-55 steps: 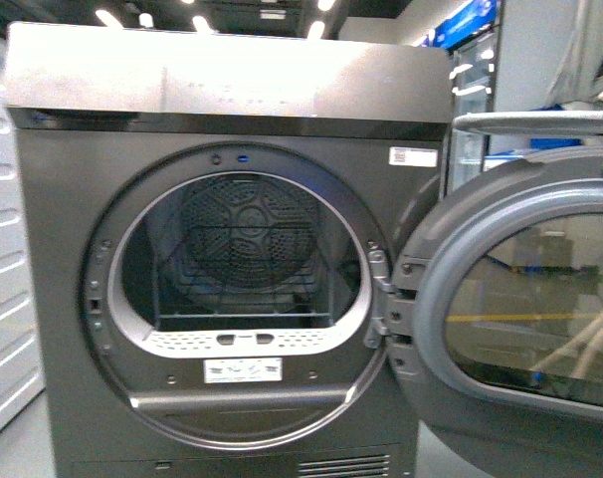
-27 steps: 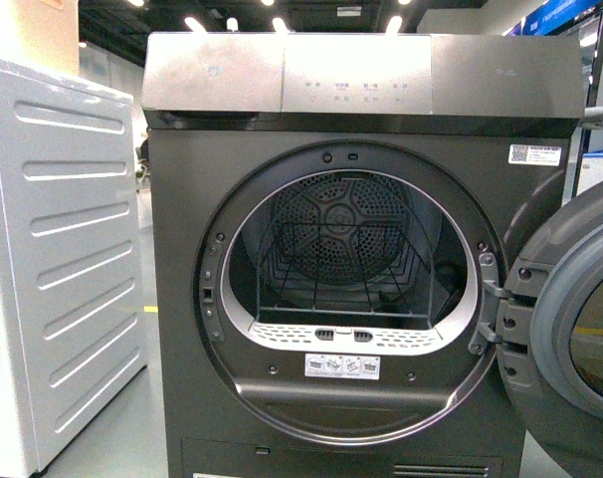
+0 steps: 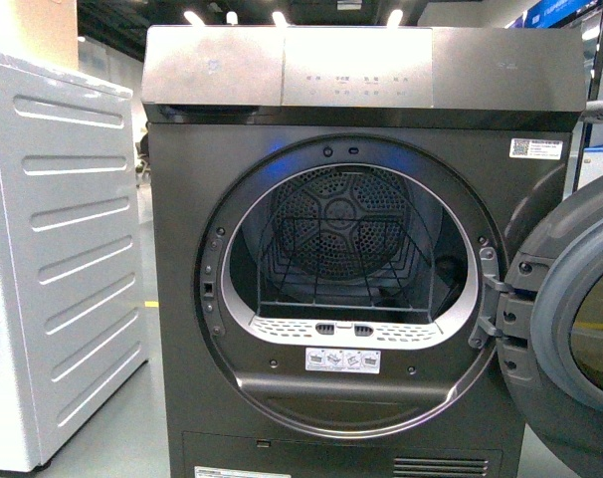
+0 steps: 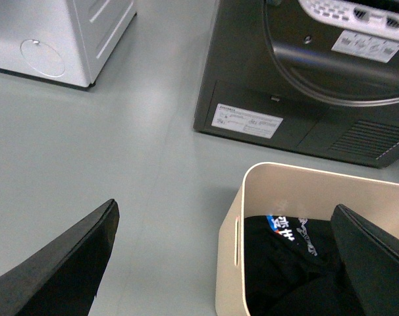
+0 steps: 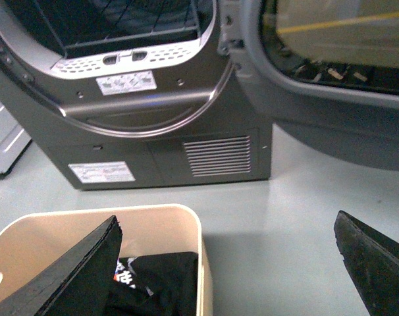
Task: Move hamper under clothes hanger
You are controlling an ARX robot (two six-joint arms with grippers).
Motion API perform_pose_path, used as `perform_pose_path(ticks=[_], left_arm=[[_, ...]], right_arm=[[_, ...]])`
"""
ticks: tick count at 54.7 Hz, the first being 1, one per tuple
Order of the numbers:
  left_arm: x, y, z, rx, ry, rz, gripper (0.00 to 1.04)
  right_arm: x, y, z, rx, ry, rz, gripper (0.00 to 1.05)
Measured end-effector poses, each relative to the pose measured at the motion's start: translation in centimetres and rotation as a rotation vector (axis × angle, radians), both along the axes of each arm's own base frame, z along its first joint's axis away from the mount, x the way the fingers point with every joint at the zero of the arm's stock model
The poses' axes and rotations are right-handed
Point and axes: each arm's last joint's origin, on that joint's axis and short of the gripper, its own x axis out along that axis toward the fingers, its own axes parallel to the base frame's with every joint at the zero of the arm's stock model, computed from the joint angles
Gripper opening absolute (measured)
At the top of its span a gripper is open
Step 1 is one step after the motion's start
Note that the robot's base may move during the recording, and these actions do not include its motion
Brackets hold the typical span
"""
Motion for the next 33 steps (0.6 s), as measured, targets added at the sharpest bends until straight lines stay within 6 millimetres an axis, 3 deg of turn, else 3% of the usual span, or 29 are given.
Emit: perform_pose_path(ticks=[6,10,15,23,33], left_arm=[[4.1,0.0,-2.3,0.027,0.087,-0.026,0.98],[7.3,-0.4,-6.0,0.049,0.198,-0.051,0.98],[9.4,-0.9,-10.4,0.069,0.342,-0.07,0.98],[11.1,-1.8,-14.4,0.107,0.465,-0.094,0.98],[13.1,-2.3,-16.1,0.119,0.494,-0.098,0.98]], right_arm=[[4.3,1.1,-1.9,0.017,0.092,0.066,0.97],[7.4,2.2,-5.0,0.026,0.226,0.109,0.97],[10.1,3.1,-9.2,0.023,0.39,0.133,0.97],[12.6,4.3,-12.8,0.006,0.511,0.153,0.97],[14.3,5.5,-15.0,-0.013,0.56,0.169,0.97]])
